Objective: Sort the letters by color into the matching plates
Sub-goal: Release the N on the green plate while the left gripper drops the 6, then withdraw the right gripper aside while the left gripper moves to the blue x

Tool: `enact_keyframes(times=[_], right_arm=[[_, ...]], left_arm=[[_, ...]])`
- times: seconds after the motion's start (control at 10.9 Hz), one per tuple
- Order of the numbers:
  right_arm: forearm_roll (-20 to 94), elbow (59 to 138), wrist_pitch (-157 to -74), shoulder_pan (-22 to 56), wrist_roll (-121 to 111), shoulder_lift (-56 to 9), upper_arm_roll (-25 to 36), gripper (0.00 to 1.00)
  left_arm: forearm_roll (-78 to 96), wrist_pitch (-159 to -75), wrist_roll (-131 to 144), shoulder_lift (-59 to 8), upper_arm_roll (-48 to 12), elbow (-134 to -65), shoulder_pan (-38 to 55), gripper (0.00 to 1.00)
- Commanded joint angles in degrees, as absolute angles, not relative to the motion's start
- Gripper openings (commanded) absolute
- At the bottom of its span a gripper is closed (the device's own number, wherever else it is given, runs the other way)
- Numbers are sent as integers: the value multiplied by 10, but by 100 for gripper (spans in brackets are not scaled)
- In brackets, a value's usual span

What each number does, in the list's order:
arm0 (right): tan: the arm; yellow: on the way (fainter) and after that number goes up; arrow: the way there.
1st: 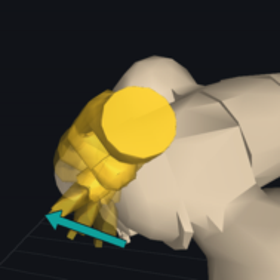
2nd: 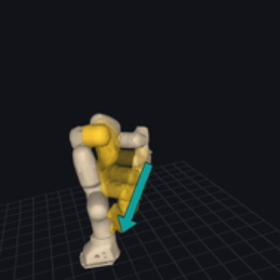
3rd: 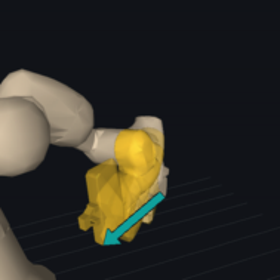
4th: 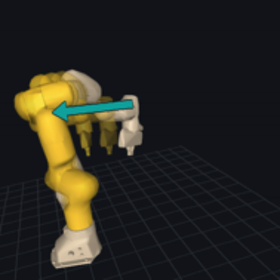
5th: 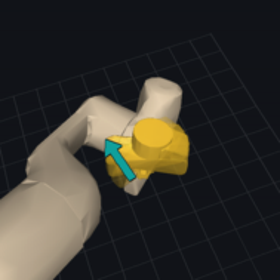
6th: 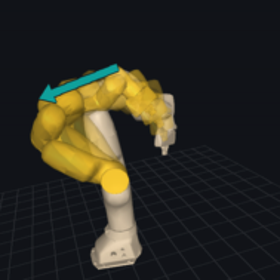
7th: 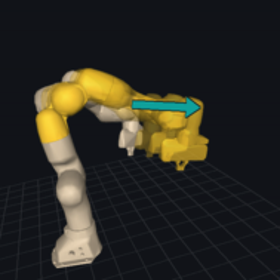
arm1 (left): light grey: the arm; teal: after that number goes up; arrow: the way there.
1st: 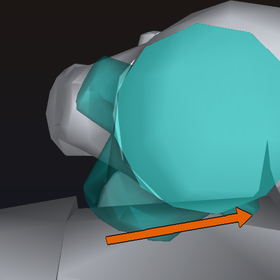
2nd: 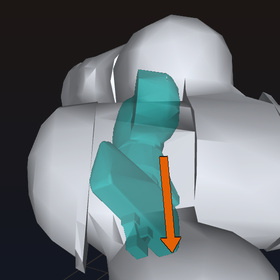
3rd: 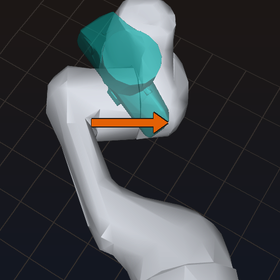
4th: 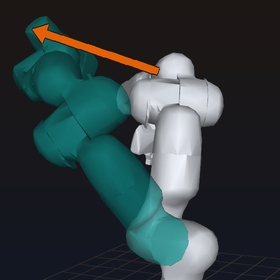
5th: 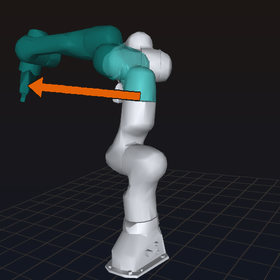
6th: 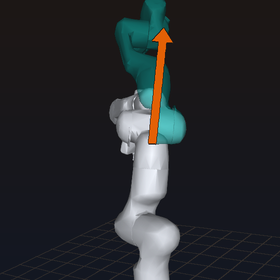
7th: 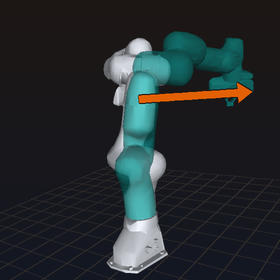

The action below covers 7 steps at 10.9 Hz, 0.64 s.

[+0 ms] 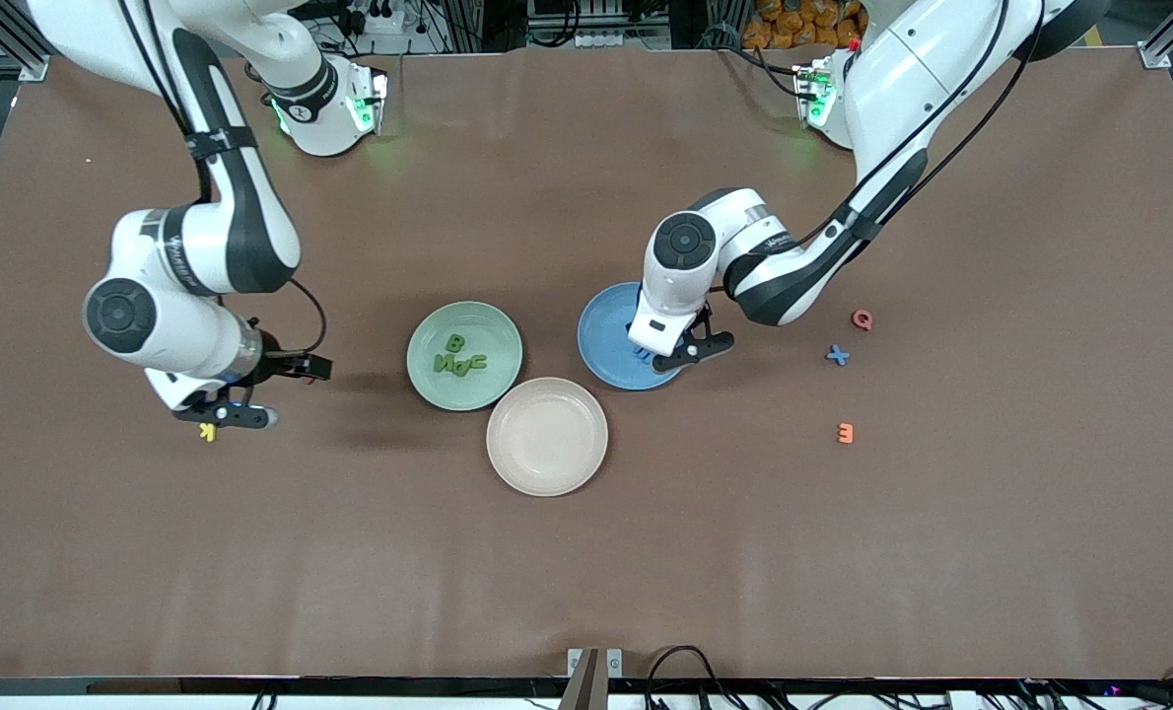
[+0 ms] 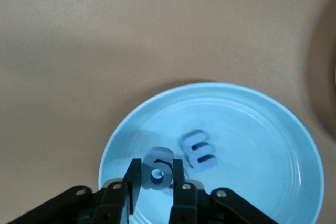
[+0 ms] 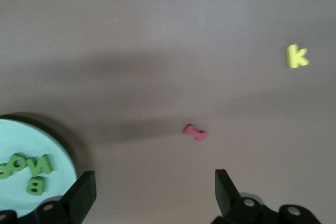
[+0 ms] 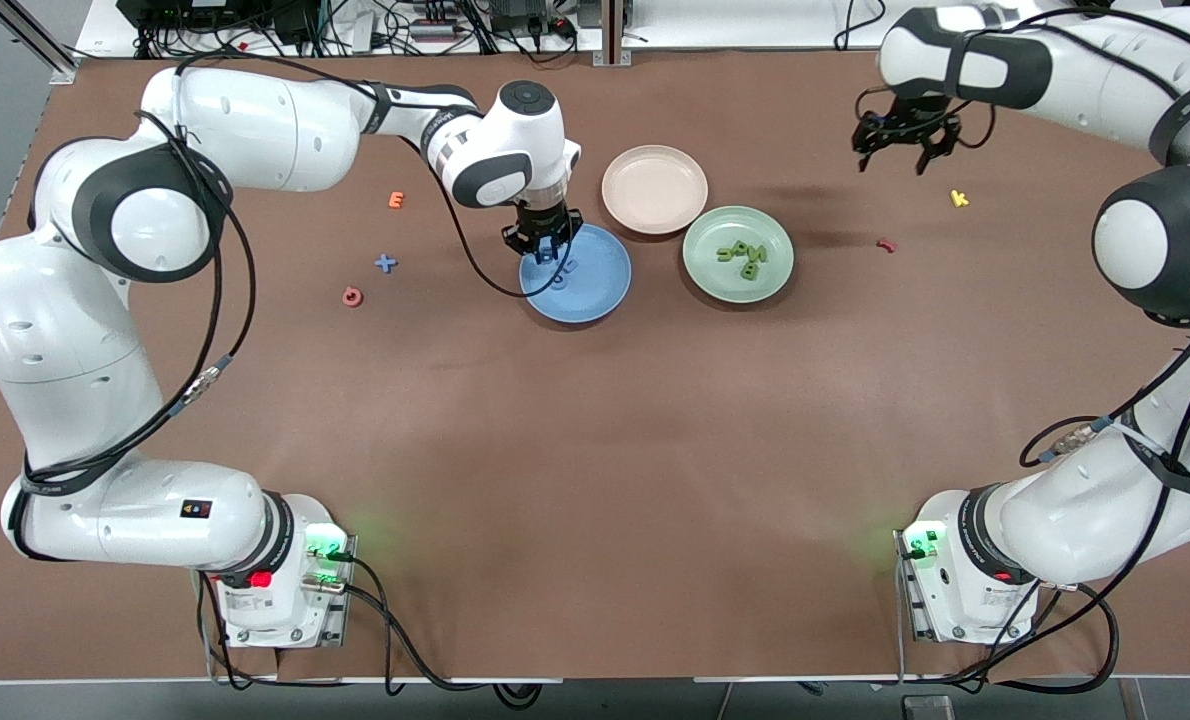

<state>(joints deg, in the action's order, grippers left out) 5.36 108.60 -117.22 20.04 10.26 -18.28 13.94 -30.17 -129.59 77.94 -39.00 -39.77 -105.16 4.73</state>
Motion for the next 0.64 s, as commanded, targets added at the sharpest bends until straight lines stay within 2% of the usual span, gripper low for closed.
enact_keyframes(times=[0.0,0.27,0.55], right_arm=[[18,1052,-1132,168,94,-171,133,100],[18,1042,-1131,141,68,-150,131,100],[17,993,-1065,123,67,-143,132,100]], left_arm=[[-295,-1288,772,-393,-389,-1036,39,100],[-300,-1263,737,-371,-384,-1037,20,100],[-291,-1230,625,-333,-388,-1049,-20,100]])
